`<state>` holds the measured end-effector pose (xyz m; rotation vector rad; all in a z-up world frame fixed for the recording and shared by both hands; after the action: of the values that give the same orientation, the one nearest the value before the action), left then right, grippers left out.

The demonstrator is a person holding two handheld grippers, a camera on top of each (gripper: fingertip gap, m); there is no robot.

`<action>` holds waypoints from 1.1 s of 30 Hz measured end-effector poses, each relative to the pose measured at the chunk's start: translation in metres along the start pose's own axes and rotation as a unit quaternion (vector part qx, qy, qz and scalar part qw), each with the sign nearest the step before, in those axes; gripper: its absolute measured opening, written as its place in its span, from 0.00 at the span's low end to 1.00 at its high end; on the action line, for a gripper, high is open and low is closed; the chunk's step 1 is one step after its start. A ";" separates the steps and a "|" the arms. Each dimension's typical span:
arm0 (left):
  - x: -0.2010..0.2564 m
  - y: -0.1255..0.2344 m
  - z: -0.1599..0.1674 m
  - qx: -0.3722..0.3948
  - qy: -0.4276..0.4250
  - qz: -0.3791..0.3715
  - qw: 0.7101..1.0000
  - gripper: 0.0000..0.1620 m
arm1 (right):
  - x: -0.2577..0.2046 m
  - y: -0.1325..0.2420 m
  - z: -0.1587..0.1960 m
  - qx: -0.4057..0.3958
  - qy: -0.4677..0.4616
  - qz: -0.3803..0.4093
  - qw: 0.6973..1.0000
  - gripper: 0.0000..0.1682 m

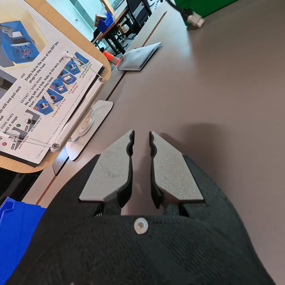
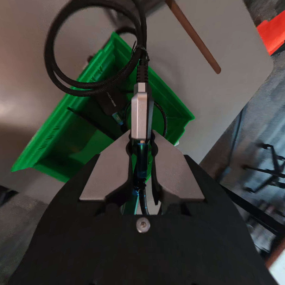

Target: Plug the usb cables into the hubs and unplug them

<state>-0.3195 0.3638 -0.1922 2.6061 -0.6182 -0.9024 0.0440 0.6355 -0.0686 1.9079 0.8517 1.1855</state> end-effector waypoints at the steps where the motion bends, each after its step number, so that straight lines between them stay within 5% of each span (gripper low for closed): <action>1: 0.000 0.000 0.000 0.000 0.000 0.000 1.000 0.10 | 0.005 0.013 0.002 0.021 -0.023 -0.010 0.999 0.11; 8: 0.001 -0.001 -0.001 0.000 -0.001 0.001 1.000 0.10 | 0.021 0.075 0.014 0.156 -0.159 -0.116 0.968 0.10; 15: 0.003 -0.004 0.001 -0.011 -0.014 -0.003 1.000 0.09 | -0.011 0.007 0.032 0.029 -0.221 -0.197 0.955 0.11; 24: -0.002 -0.003 0.007 -0.018 -0.011 -0.009 1.000 0.09 | -0.011 -0.054 0.004 -0.185 -0.118 -0.106 0.970 0.11; 33: -0.004 -0.003 0.013 -0.031 -0.023 -0.008 0.999 0.09 | -0.025 -0.069 -0.003 -0.185 -0.134 -0.162 0.960 0.13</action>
<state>-0.3297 0.3666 -0.2012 2.5456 -0.5713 -0.9727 0.0218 0.6516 -0.1369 1.5102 0.7025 0.8004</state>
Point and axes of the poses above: each gripper's, where its closed fingertips meet, y back along the fingers, z out of its underside, x = y × z across the jaws, the point moved 1 cm from there along y, back along the fingers, and after that the axes turned 12 degrees about z, right-handed, at the moved point
